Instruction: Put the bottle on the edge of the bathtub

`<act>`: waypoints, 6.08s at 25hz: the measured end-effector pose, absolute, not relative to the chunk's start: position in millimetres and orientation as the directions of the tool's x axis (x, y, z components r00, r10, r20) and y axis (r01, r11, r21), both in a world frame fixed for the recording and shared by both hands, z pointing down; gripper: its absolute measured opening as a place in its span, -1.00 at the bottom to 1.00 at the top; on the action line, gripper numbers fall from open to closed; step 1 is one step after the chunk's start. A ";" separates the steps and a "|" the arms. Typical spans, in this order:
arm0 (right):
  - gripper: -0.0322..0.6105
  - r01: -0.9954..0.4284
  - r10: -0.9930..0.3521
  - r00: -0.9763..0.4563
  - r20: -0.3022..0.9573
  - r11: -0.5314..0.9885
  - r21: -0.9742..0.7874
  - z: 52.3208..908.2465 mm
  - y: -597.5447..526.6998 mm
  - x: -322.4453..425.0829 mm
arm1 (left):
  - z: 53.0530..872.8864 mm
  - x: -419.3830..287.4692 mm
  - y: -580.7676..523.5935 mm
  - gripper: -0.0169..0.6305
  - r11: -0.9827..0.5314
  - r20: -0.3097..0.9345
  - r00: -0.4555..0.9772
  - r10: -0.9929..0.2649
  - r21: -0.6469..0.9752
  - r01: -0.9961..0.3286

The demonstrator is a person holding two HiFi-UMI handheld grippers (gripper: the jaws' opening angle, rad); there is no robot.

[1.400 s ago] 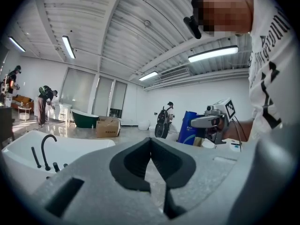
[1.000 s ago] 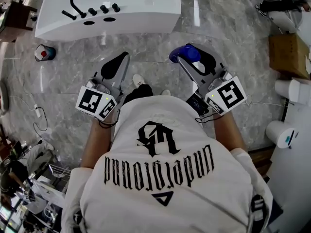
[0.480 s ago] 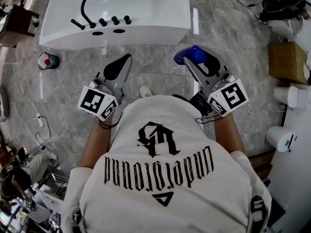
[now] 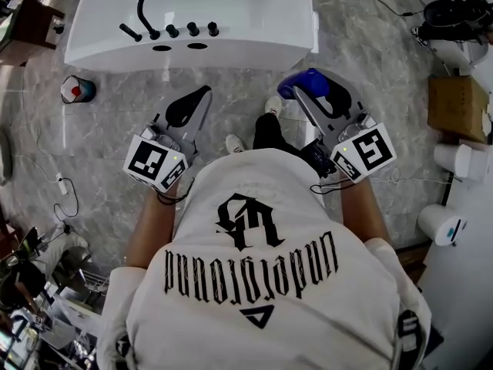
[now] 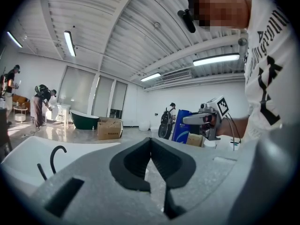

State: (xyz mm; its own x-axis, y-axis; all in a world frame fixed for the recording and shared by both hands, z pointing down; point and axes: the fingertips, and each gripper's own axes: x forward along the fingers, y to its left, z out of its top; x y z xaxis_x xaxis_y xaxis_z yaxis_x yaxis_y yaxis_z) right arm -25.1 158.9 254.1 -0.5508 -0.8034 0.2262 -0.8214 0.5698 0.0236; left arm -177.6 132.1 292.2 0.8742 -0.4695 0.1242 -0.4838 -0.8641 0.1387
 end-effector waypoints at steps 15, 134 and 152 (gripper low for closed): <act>-0.41 -0.751 -0.727 -0.642 0.242 0.660 -0.011 271.1 81.9 -21.7 | 298.5 -174.5 80.6 -0.90 -0.814 0.157 0.824 -0.545 0.137 -0.564; -0.41 -0.576 -0.307 -0.460 0.833 0.817 -0.017 722.3 -200.1 60.1 | 621.3 9.2 -186.6 -0.90 -0.811 0.486 0.865 -0.123 0.453 -0.370; -0.37 -0.596 -0.322 -0.456 0.829 0.803 -0.016 721.0 -196.7 52.9 | 619.6 4.6 -182.1 -0.90 -0.804 0.484 0.865 -0.131 0.459 -0.379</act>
